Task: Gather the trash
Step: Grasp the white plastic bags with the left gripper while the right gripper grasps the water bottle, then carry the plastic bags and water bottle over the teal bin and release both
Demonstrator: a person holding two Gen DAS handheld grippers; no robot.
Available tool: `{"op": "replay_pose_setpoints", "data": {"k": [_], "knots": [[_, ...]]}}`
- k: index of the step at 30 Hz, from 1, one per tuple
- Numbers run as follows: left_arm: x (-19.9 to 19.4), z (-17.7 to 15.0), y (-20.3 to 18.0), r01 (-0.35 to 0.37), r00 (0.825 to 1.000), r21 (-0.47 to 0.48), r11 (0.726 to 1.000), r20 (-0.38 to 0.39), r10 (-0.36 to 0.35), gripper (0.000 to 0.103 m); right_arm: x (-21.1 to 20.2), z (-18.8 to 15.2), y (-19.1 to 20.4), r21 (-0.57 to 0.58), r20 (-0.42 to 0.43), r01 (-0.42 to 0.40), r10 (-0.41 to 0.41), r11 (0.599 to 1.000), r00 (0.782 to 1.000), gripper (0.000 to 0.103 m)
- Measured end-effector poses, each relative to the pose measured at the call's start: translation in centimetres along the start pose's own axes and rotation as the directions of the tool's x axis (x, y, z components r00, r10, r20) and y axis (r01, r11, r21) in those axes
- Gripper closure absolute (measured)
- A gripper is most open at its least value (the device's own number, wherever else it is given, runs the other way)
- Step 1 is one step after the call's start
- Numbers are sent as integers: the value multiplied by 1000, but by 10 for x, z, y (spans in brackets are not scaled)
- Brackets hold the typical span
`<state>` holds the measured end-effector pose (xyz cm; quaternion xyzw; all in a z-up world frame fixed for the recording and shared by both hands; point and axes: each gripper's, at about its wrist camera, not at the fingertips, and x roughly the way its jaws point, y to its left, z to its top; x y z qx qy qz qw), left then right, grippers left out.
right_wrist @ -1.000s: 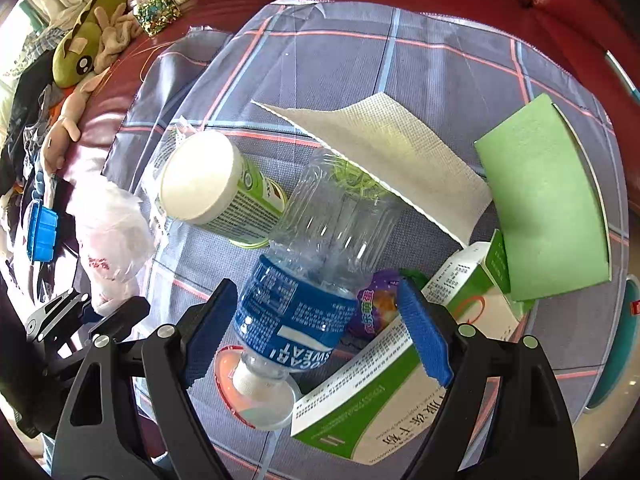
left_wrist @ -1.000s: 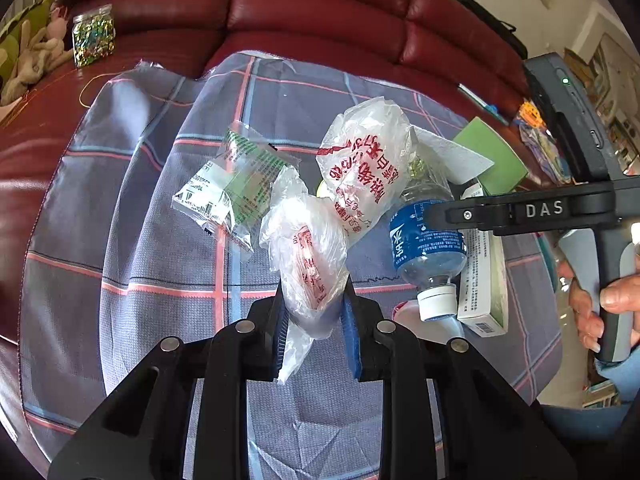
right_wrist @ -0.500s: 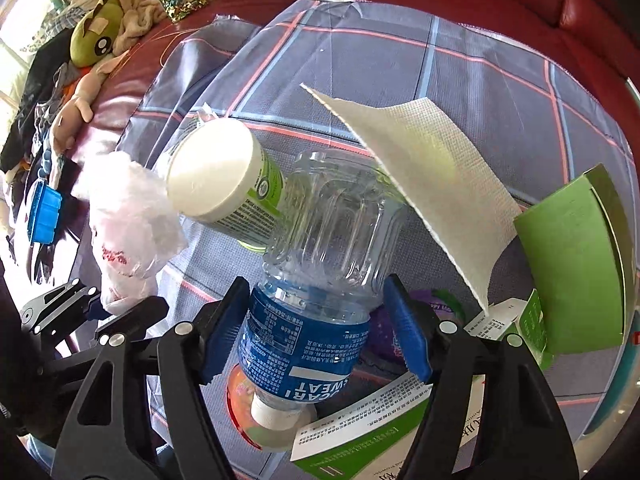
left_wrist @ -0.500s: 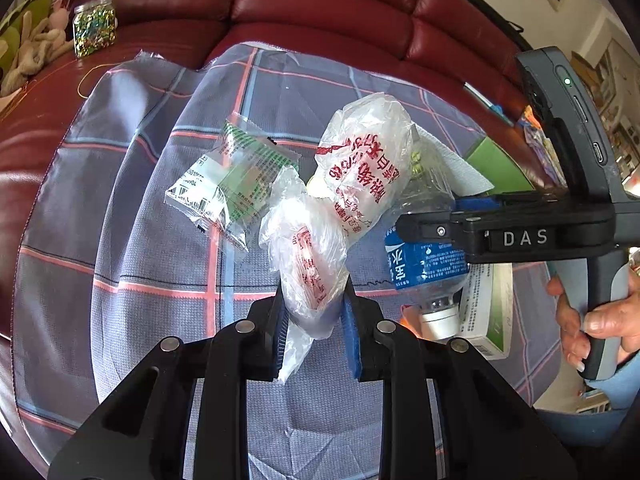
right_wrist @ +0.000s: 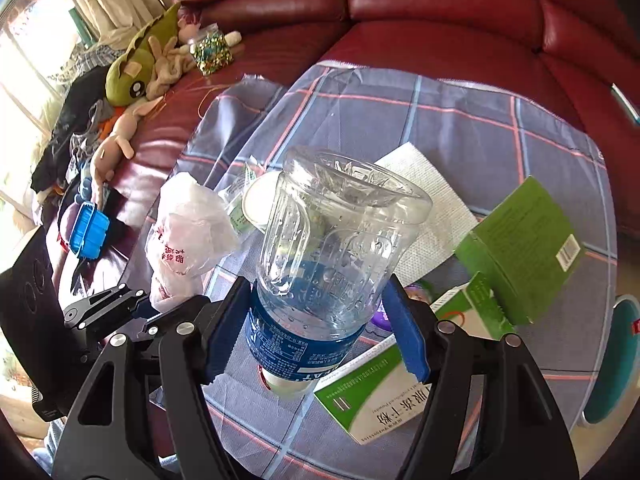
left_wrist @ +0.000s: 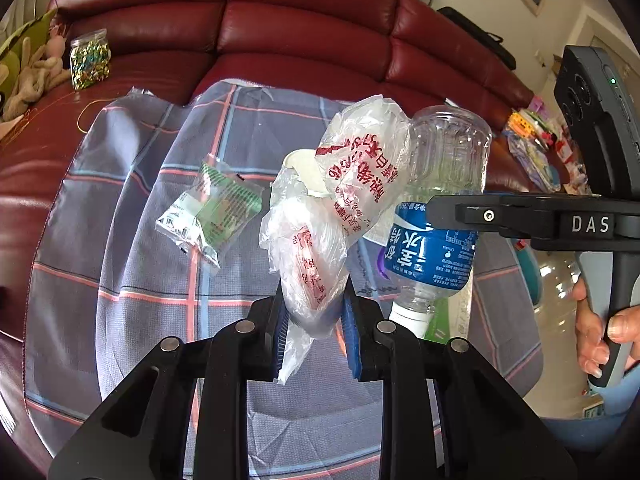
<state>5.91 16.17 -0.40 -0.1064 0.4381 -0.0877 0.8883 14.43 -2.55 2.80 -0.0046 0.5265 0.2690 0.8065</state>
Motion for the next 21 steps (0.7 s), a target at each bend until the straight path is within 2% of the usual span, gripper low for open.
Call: {"op": "replay_pose_setpoints", "data": {"k": [5,12,21], "knots": [[-7,8,-38,24,999,53,998,23,-26,79,-44,-10,-34,55,82,20,-24,998,996,38],[-4,20,-111,71,997,167,983,30,-77,79,-97,-40,-106,188,164,41,-73,981,984,38],[30,31,-216,158,987,288,945,-36,-154,79,-161,-90,-209,351,254,58,-155,935,955,38]]}}
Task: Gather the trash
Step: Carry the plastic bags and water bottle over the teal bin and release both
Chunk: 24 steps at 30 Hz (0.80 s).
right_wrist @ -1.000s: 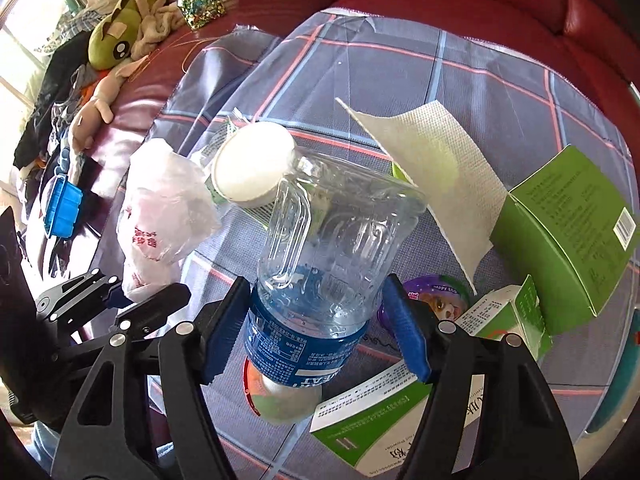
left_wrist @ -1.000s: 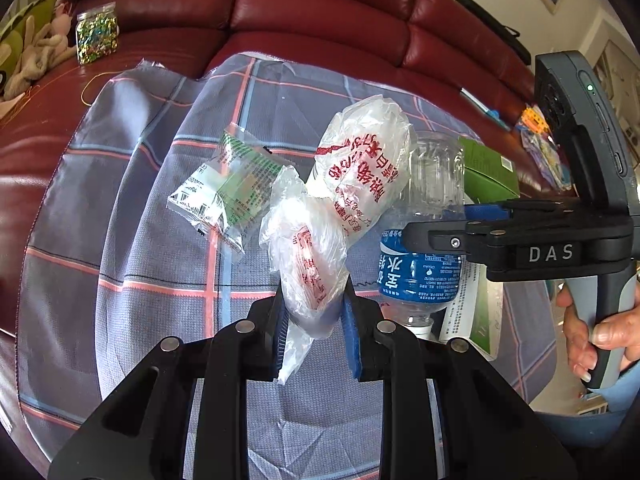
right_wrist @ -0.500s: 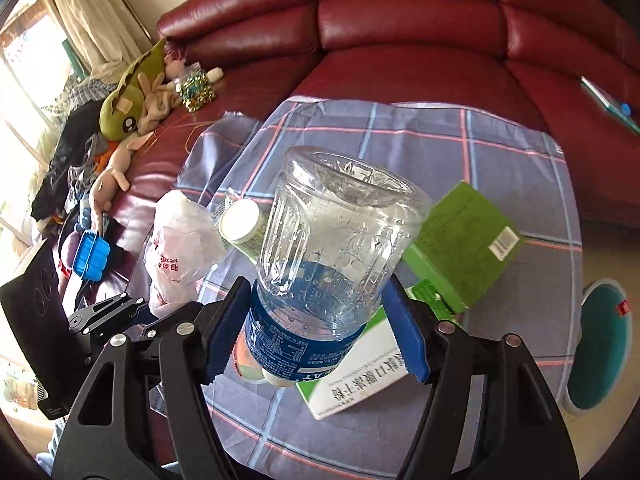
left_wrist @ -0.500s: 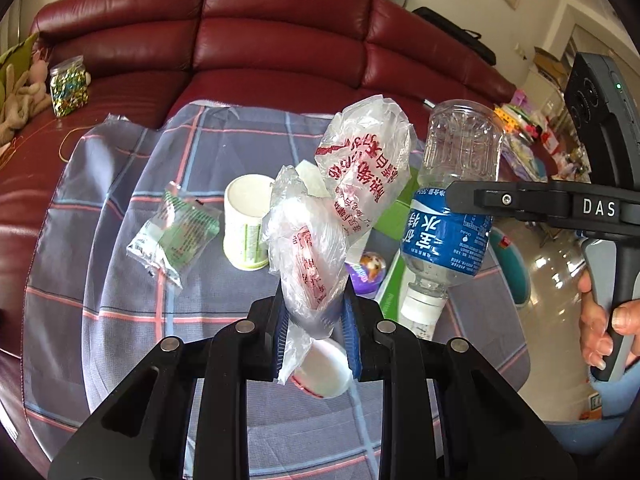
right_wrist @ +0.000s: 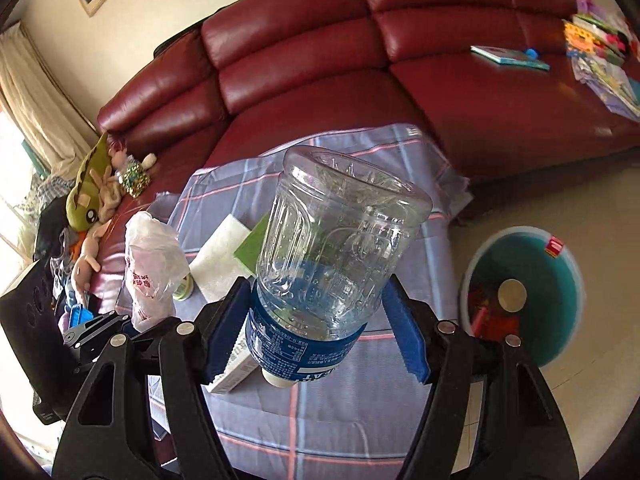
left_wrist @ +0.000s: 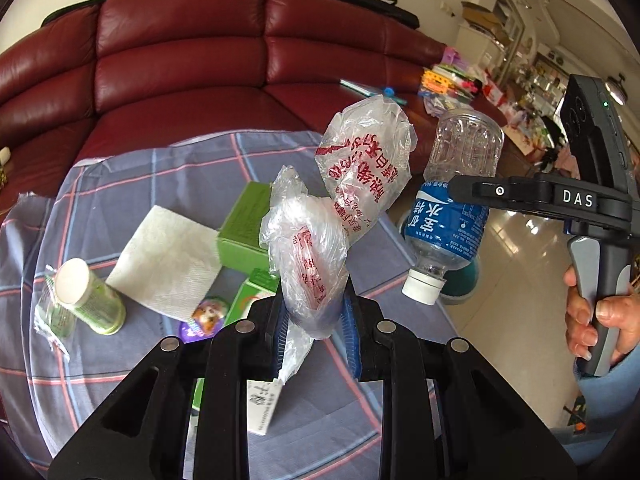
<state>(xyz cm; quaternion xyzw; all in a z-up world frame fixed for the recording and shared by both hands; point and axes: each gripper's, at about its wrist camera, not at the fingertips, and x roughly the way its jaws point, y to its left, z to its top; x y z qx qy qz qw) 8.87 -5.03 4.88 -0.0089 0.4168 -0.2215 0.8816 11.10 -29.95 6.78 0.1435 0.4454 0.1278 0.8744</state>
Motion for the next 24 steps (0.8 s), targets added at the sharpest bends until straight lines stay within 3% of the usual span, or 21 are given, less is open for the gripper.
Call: {"op": "replay_pose_setpoints", "data": {"k": [6,13,24], "knots": [[45,26,-69,61,997,90,994,-54,-57,79,-36,-5,-88,110,62,60,-67,992,996,38],[111,40,-139,130,983,168,977,-150,-105,79,-53,-23,-179,248,68,132,-153,960,986,38],[207,48,-205,216,950,204,955,-272,-157,79,-35,-39,-252,329,3,209,-222,921,975,38]]}}
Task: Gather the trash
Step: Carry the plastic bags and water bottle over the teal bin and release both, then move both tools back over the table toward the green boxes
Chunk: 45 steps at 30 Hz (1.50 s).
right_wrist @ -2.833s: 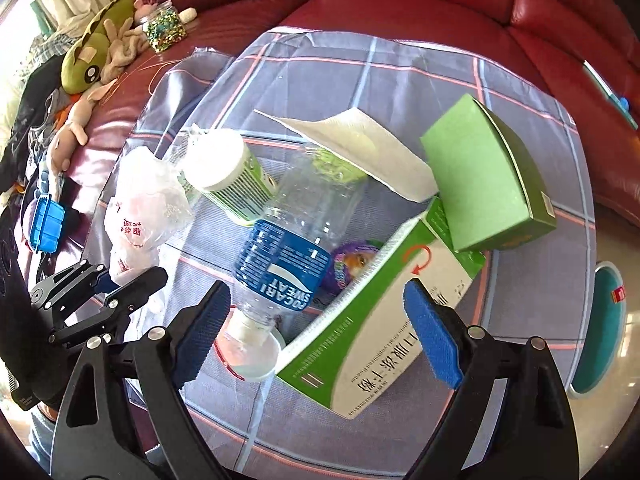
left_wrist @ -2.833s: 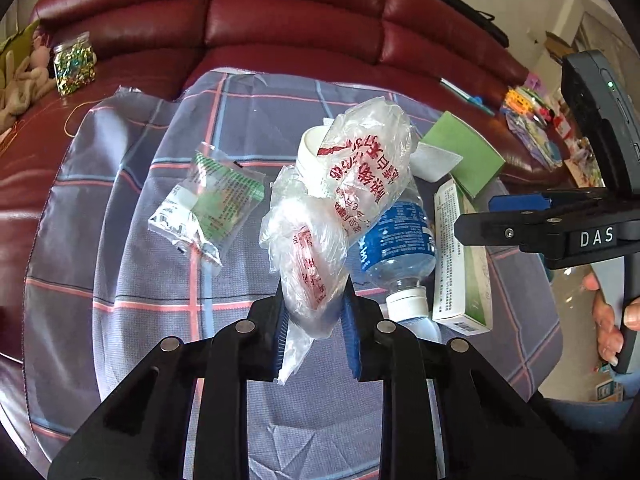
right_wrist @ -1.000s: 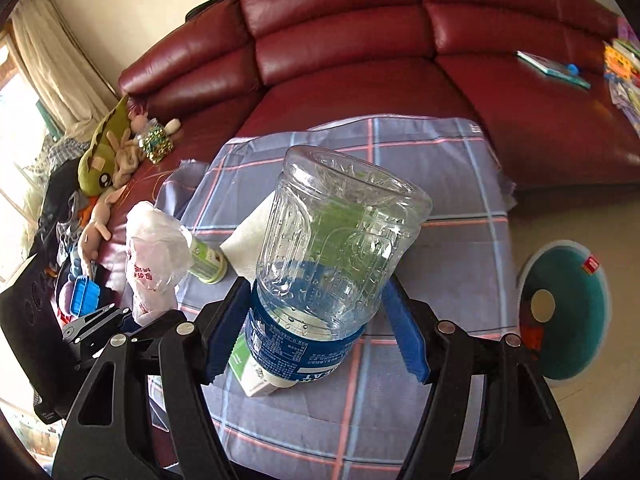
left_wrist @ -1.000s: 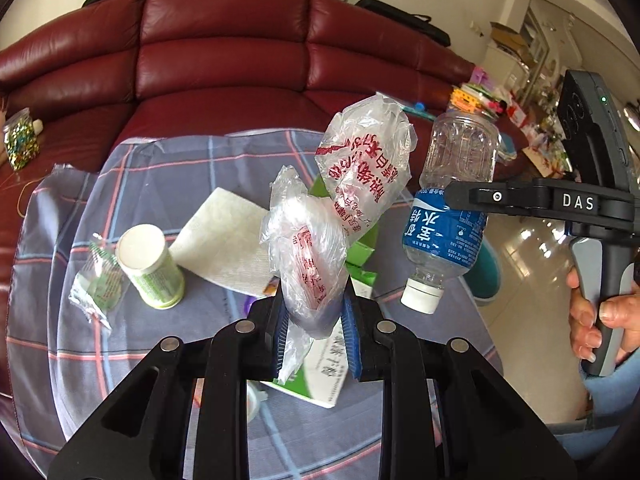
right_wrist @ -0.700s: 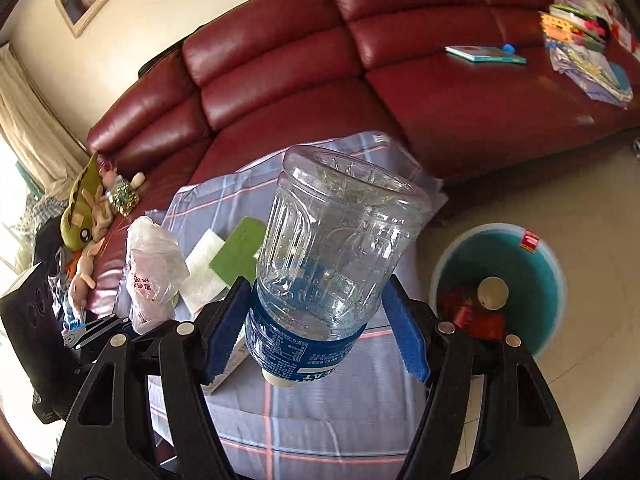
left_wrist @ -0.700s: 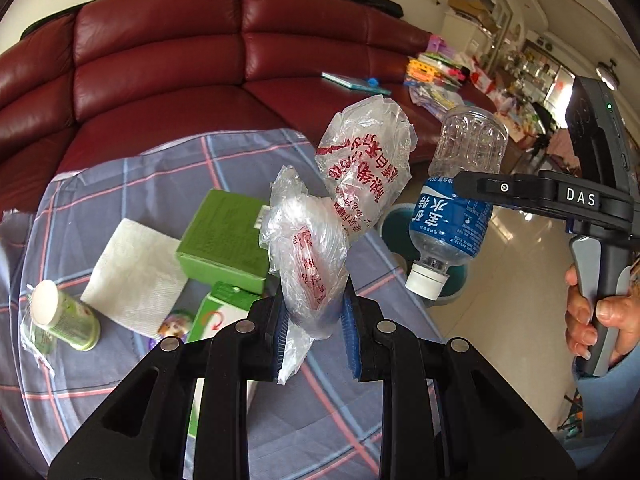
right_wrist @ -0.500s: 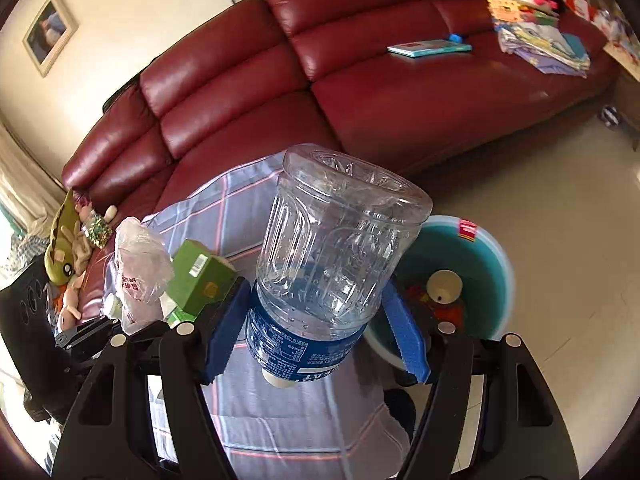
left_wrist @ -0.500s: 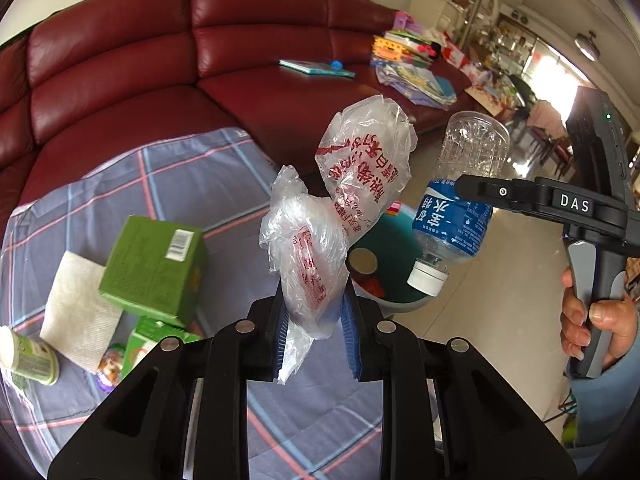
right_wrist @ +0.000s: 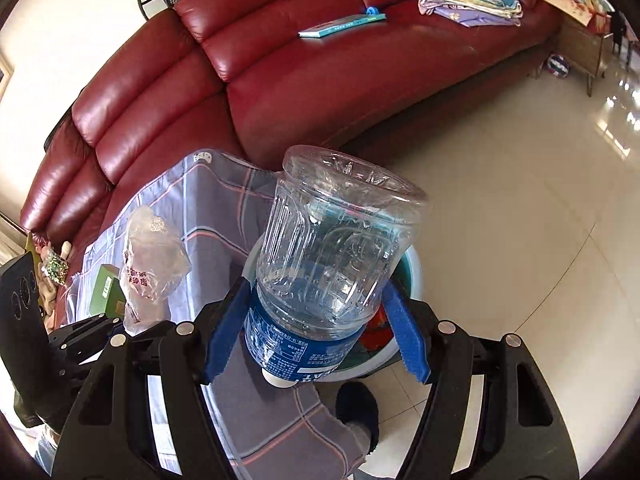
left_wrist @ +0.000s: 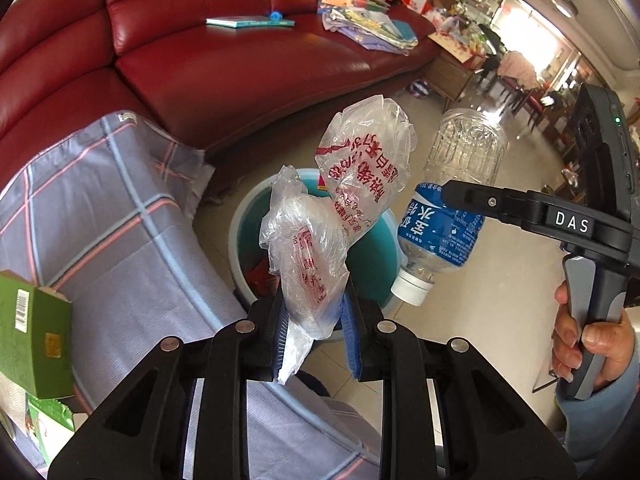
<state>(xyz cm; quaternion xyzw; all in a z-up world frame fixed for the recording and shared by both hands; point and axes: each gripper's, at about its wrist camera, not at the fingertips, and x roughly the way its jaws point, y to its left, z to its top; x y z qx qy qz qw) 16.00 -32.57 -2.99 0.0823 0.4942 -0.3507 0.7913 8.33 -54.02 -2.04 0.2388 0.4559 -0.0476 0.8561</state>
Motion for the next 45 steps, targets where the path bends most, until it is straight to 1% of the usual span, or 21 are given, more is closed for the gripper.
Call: {"op": "replay_pose_setpoints", "data": {"k": [2,5,9,10,12,14,16,18,19,20,22,24,26,28,32,34,38,40,43,45], "knots": [[13,4,-2,11,1000,0,1000,-15,-11,79,6,3,-6,-2,-10,21,-21,1000,1000,38],[34,13,-1,28,999,-4,1000,-39,-28,79,16,5,-15,18,-27,29,-29,999,999,38],[54,20,0,32,998,-11,999,-63,-32,78,25,7,-20,27,-39,45,-44,999,998,38],[58,22,0,31,997,-14,999,-67,-32,76,27,9,-20,27,-43,47,-46,999,998,38],[64,24,1,29,997,-17,999,-71,-30,69,31,9,-19,24,-53,53,-52,998,997,38],[65,24,2,18,998,-18,1000,-61,-19,53,34,9,-19,20,-59,60,-59,998,997,38],[67,23,5,8,998,-22,1000,-58,-9,45,38,9,-18,15,-65,67,-65,998,996,38],[68,22,8,-4,998,-24,1000,-64,3,41,41,8,-18,13,-70,71,-70,997,995,38],[67,20,10,-12,998,-26,1000,-66,10,35,42,9,-18,14,-72,71,-70,997,995,38],[66,19,11,-20,998,-29,999,-63,18,32,44,8,-17,15,-75,70,-69,997,995,38],[62,16,15,-28,998,-28,999,-64,26,31,47,8,-16,9,-81,74,-73,997,994,38],[58,13,19,-39,997,-34,999,-72,36,27,51,7,-14,6,-88,76,-75,997,993,38],[50,9,24,-59,997,-47,997,-60,56,8,53,6,-12,2,-94,81,-80,997,992,38],[40,5,29,-75,997,-56,996,-30,73,6,57,6,-9,-9,-106,85,-85,996,991,38],[26,1,39,-79,997,-80,994,-8,79,6,66,3,-6,-19,-142,81,-83,997,986,37],[20,0,43,-77,997,-95,992,-4,77,6,70,2,-5,-5,-154,77,-77,997,985,24],[12,-1,48,-82,996,-110,990,6,83,6,70,0,-2,-7,-153,89,-89,996,984,23],[8,-2,50,-79,997,-117,990,10,81,6,71,-2,-1,-5,-158,96,-96,995,983,16],[4,-5,51,-78,997,-119,990,16,81,6,71,-4,1,-4,-159,117,-116,993,980,15],[2,-6,52,-73,997,-121,990,17,76,6,71,-6,1,5,-172,122,-119,993,978,13]]}}
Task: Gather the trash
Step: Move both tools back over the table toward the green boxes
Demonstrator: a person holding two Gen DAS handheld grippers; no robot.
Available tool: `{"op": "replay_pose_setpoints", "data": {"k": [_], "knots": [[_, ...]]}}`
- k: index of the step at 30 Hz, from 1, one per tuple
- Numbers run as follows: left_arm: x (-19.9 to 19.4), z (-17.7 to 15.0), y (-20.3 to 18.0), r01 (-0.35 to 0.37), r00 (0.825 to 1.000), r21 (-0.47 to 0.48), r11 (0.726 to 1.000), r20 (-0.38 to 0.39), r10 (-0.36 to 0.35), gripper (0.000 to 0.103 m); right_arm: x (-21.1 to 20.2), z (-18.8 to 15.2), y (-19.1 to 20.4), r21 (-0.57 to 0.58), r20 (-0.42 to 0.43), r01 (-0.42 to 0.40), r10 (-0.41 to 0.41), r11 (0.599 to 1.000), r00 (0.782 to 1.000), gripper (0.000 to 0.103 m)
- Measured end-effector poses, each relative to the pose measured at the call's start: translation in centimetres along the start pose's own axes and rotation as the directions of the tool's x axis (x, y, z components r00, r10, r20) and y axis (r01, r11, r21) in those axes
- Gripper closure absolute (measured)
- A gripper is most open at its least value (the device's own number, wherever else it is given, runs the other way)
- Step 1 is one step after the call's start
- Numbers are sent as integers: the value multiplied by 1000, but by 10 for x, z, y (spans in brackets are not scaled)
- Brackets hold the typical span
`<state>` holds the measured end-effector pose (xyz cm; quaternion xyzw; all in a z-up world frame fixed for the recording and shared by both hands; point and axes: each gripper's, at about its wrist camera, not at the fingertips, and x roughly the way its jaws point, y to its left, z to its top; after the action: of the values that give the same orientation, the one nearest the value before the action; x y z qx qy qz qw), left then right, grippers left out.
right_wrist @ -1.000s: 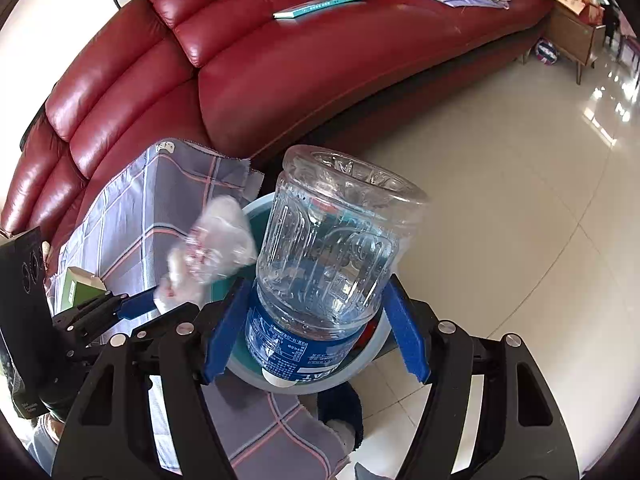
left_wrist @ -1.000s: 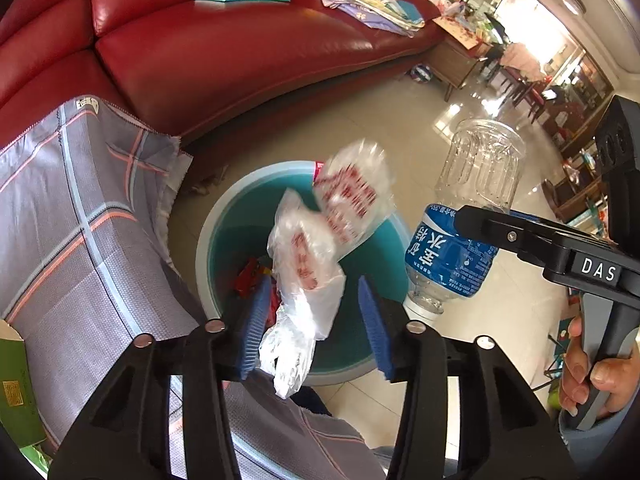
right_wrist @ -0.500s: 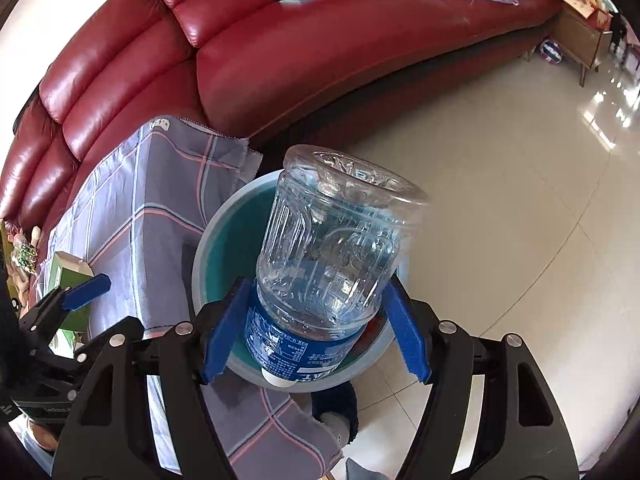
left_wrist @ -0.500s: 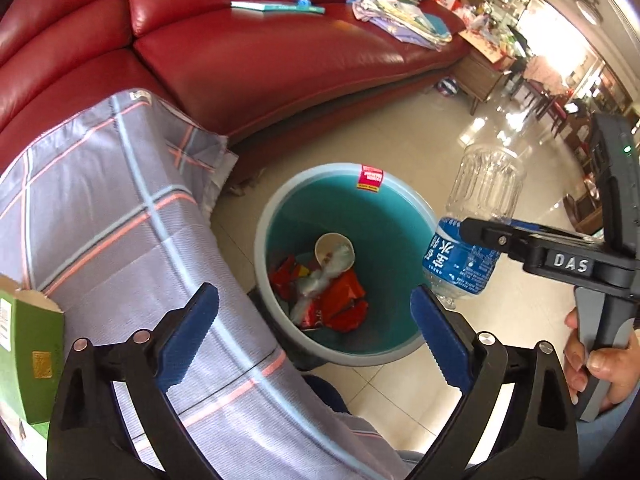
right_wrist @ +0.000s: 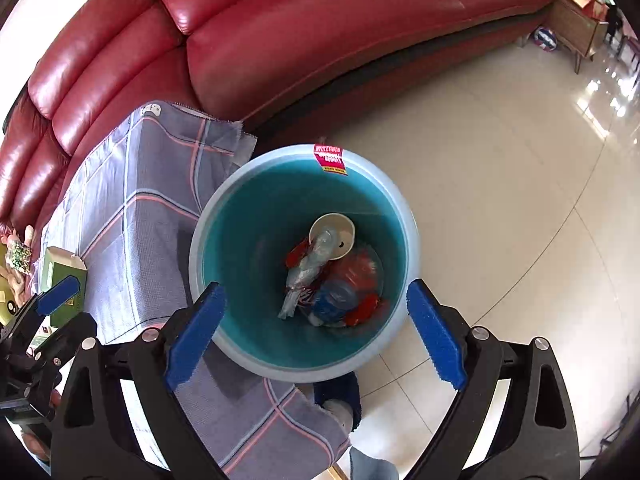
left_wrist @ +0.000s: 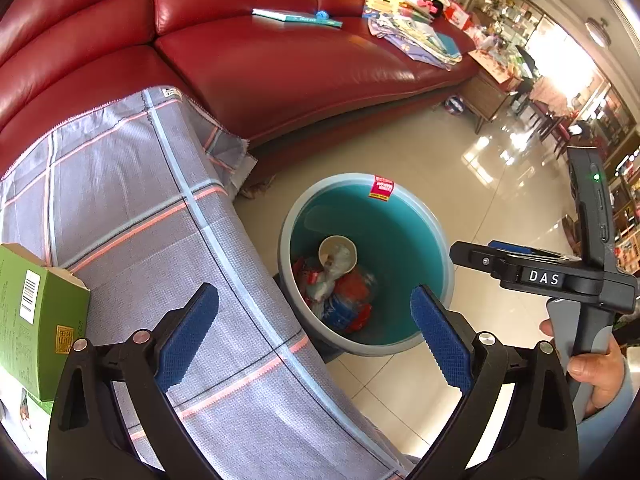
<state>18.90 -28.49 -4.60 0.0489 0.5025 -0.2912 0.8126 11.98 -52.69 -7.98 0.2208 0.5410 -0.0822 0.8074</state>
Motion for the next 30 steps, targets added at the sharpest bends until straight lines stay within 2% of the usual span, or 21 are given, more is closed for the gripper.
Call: {"op": "replay_pose_setpoints", "data": {"k": [11,21,30], "knots": [[-32,-20,10,6,999,-18,1000,39,-5,6,-17,-18,29,-43,-9,17,-17,999,1000,13],[-86,-64,51,-44,995,-80,996,90,51,6,-37,-54,102,-180,-11,-28,27,983,1000,13],[-126,-124,110,-124,987,-158,980,84,138,6,-30,-94,174,-284,-61,-81,66,955,996,13]]}}
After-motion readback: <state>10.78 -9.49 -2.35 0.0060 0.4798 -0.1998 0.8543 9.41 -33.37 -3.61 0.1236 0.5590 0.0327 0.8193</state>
